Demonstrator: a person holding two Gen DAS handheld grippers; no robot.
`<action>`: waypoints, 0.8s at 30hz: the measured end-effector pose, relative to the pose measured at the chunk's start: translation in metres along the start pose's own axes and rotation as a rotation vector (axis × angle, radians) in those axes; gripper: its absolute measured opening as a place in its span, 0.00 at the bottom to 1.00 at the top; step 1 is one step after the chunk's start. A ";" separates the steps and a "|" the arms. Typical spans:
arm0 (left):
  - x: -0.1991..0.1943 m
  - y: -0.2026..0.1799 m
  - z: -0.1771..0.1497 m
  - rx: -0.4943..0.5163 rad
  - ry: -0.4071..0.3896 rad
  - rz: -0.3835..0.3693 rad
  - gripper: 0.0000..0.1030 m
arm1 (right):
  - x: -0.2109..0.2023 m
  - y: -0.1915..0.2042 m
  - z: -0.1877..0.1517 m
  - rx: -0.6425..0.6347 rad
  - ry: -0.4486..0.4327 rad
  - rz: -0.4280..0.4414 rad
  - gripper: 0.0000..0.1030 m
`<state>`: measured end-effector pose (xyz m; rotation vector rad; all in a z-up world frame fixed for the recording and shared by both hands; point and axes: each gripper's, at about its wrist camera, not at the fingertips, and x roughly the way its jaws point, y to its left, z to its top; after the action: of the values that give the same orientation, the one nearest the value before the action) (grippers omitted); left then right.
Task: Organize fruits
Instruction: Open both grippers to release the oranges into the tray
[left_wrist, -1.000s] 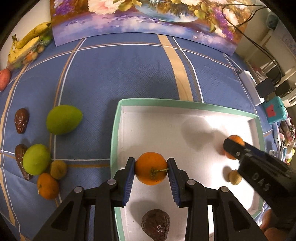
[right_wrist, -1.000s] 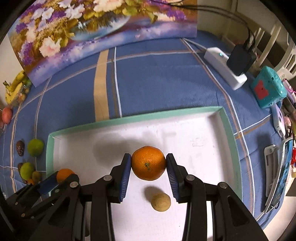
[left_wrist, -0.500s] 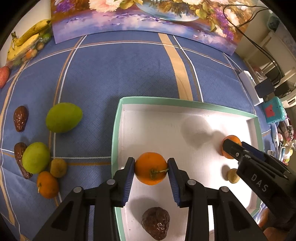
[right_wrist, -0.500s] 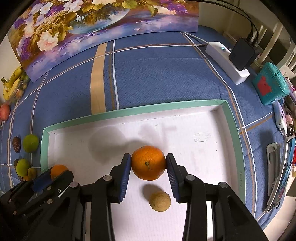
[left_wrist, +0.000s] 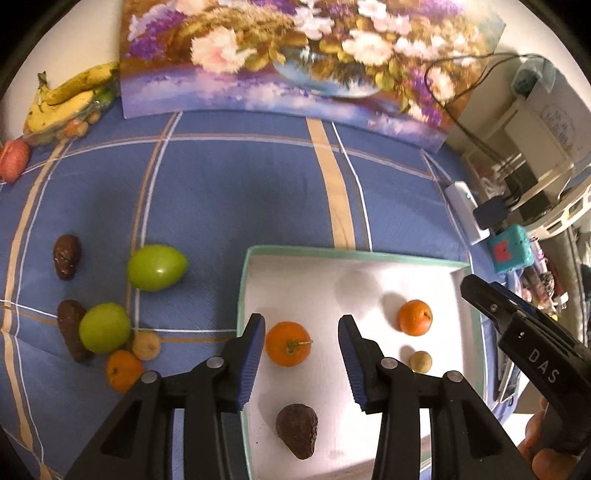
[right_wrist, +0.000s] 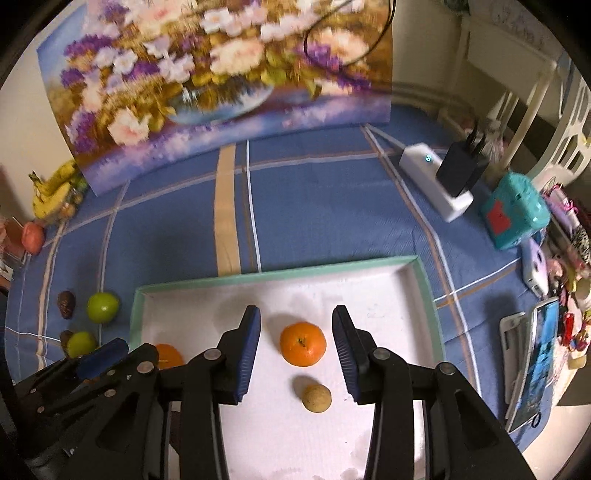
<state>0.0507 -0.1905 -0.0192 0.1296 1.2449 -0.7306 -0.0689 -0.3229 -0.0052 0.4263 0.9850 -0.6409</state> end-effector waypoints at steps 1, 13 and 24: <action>-0.004 0.002 0.000 -0.002 -0.010 0.001 0.44 | -0.005 0.001 0.001 0.000 -0.013 0.001 0.40; -0.027 0.042 -0.001 -0.093 -0.082 0.034 0.44 | -0.009 0.003 0.000 -0.001 -0.026 0.007 0.40; -0.036 0.068 -0.004 -0.149 -0.103 0.074 0.61 | -0.008 0.008 -0.002 -0.010 -0.028 0.023 0.40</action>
<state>0.0811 -0.1207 -0.0085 0.0152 1.1860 -0.5716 -0.0684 -0.3131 0.0012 0.4182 0.9554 -0.6196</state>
